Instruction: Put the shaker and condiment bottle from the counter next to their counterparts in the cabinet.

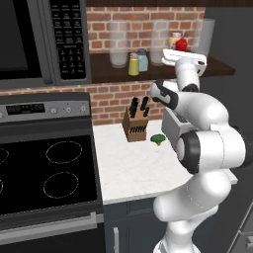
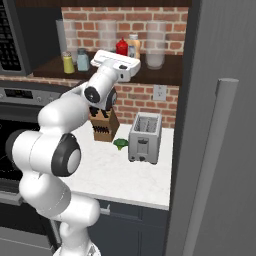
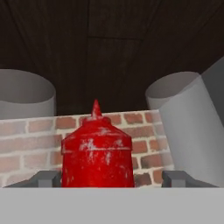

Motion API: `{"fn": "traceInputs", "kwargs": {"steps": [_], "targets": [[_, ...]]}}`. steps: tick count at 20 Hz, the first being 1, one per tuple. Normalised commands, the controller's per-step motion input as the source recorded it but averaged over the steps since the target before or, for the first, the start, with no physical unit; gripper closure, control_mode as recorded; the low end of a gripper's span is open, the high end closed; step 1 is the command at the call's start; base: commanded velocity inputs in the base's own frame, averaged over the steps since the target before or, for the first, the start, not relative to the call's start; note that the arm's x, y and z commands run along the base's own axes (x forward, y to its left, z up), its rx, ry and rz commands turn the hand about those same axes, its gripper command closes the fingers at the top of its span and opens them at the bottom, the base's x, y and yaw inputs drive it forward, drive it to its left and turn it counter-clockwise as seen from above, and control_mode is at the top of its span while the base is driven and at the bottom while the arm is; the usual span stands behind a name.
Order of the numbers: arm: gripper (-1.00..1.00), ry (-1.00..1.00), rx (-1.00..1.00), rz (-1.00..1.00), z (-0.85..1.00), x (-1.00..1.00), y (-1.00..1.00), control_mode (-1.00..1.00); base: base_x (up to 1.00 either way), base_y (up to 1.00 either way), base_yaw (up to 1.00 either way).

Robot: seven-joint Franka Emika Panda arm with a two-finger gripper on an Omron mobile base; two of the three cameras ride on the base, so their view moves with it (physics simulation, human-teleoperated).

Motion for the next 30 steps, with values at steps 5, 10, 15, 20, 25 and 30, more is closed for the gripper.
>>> {"fn": "traceInputs", "kwargs": {"steps": [5, 10, 15, 20, 25, 30], "targets": [[-1.00, -0.07, 0.00, 0.00, 0.05, 0.00, 0.00, -1.00, 0.00, 0.00, 0.00], [-1.00, -0.06, 0.00, 0.00, 0.11, 0.00, 0.00, -1.00, 0.00, 0.00, 0.00], [-1.00, -0.08, 0.00, 0.00, 0.16, -0.11, 0.00, -1.00, 0.00, 0.00, 0.00], [-1.00, -0.04, 0.00, 0.00, 0.07, -0.39, 0.00, -1.00, 0.00, 0.00, 0.00], [-1.00, -0.03, 0.00, 0.00, 0.01, -0.61, 0.01, -1.00, 0.00, 0.00, 0.00], [-1.00, -0.06, -0.01, 0.00, 0.00, -0.80, 0.08, -1.00, 0.00, 0.00, 0.00]]}}
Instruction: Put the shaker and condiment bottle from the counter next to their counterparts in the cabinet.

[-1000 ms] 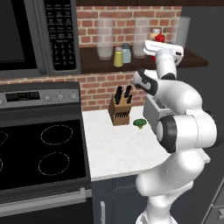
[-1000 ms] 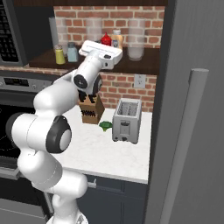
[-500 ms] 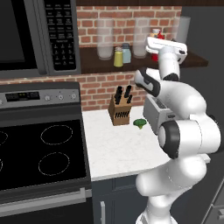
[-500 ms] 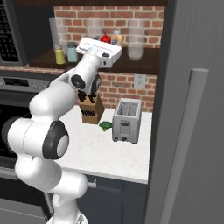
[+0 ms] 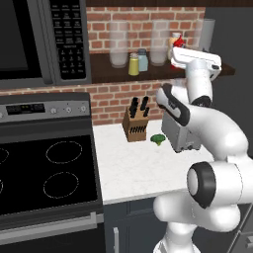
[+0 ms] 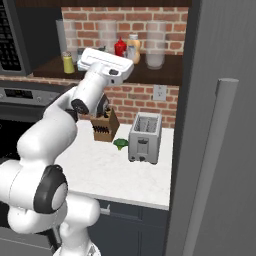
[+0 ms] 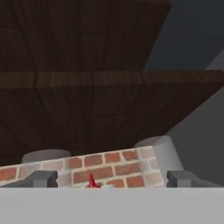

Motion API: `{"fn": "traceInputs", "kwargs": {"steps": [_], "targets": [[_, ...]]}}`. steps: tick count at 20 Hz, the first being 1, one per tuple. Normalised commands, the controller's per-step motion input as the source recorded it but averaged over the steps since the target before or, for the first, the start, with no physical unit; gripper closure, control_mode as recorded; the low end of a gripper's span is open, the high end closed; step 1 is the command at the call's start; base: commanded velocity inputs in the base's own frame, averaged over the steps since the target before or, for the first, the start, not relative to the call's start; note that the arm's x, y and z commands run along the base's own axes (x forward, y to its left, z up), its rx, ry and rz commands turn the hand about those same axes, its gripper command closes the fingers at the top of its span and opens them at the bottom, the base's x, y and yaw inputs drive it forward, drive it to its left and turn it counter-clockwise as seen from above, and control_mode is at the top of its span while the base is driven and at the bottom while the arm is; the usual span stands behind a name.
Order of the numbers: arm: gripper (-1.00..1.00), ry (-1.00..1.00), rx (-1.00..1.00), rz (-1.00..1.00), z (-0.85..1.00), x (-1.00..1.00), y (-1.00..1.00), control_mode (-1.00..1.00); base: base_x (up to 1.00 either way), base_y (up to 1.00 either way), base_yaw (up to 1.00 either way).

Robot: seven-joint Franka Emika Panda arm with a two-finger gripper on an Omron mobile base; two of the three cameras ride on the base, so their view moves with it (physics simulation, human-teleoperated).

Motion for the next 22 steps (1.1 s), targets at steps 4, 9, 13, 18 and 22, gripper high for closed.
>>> {"fn": "traceInputs", "kwargs": {"steps": [4, 9, 13, 18, 22], "targets": [[-1.00, -0.11, -0.02, 0.00, 0.00, -0.98, 0.15, -1.00, 0.00, 0.00, 0.00], [-1.00, -0.18, -0.03, 0.00, 0.00, -1.00, 0.17, -1.00, 0.00, 0.00, 0.00], [-1.00, -0.22, -0.03, 0.00, 0.00, -1.00, 0.17, -1.00, 0.00, 0.00, 0.00], [-1.00, -0.23, -0.02, 0.00, 0.00, -1.00, 0.15, -1.00, 0.00, 0.00, 0.00], [-1.00, -0.23, -0.02, 0.00, 0.00, -1.00, 0.11, -1.00, 0.00, 0.00, 0.00]]}}
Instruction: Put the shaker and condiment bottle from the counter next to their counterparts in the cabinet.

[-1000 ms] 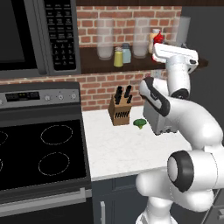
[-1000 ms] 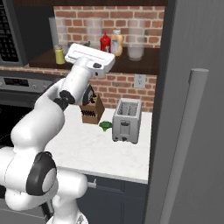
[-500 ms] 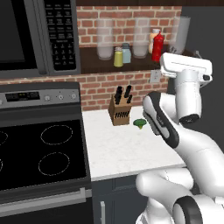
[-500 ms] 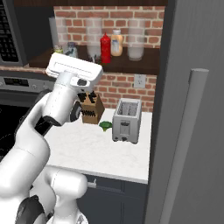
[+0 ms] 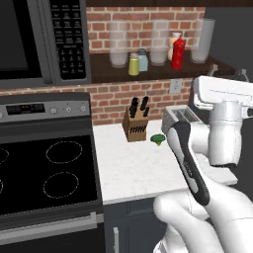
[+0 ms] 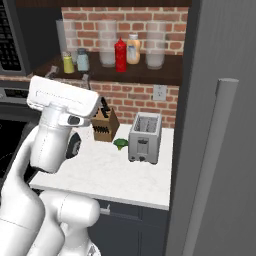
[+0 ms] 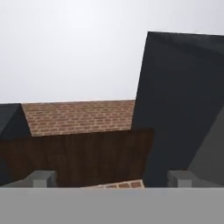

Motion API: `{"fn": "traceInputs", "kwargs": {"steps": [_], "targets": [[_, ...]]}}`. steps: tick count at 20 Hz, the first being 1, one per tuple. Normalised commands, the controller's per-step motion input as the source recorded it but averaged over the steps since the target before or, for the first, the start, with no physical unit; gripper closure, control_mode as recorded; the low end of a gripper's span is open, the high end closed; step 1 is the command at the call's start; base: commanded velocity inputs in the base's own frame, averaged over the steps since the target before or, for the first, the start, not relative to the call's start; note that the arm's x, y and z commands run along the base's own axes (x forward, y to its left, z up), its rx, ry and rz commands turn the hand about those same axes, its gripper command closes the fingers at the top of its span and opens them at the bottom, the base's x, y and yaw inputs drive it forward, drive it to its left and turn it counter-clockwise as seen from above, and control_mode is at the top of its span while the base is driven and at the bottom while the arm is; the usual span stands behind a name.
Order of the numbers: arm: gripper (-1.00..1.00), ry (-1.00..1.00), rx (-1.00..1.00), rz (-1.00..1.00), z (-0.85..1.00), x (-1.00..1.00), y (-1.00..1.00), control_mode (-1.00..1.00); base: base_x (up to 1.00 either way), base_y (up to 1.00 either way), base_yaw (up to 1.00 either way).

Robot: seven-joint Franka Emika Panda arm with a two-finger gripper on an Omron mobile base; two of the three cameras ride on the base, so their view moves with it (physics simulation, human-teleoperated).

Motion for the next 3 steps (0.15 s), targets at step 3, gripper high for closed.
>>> {"fn": "traceInputs", "kwargs": {"steps": [3], "targets": [[-1.00, -0.23, -0.01, 0.00, 0.00, -1.00, 0.08, -1.00, 0.00, 0.00, 0.00]]}}
